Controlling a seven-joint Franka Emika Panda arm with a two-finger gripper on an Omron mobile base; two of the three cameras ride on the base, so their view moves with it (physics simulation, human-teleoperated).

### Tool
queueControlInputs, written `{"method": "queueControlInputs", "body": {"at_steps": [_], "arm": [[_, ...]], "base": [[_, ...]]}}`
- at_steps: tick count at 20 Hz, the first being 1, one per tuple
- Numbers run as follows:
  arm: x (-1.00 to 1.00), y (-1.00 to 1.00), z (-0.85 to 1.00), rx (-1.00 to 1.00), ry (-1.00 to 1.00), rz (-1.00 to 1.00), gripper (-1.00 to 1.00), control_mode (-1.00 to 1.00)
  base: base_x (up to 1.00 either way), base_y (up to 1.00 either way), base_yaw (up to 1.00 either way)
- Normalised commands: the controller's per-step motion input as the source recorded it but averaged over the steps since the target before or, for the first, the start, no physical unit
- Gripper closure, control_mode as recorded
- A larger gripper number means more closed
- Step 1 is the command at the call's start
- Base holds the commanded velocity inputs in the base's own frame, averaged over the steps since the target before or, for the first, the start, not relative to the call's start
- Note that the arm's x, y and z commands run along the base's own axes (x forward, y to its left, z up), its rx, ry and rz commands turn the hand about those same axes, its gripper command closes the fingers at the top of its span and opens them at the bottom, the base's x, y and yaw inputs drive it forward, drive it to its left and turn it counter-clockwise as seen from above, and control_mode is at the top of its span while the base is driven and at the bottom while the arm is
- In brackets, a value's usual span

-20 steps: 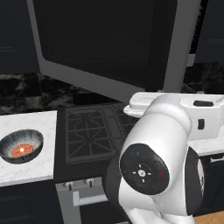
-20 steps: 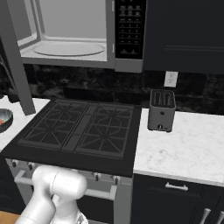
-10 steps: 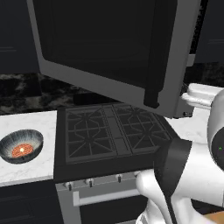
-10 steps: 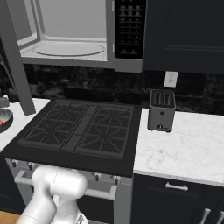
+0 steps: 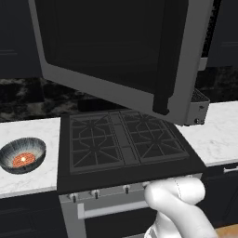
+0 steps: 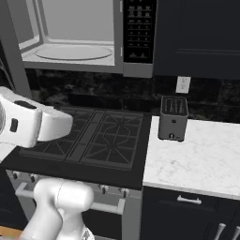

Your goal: Open the microwave, place the bowl with waffle inside the microwave, then close the microwave door and turn it on.

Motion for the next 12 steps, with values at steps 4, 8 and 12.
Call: {"method": "queueControlInputs", "body": {"at_steps": [4,8,12], "arm": [[1.0,0.01,-0.13,0.41,0.55,0.4,-1.0,-1.0],[1.0,0.0,-0.39,0.53,0.48,0.45,-1.0,-1.0],[1.0,0.0,-0.59,0.65,0.34,0.47,-1.0,-1.0]], "base": [[0.0,0.0,0.0],[0.0,0.0,0.0],[0.0,0.0,0.0]]}}
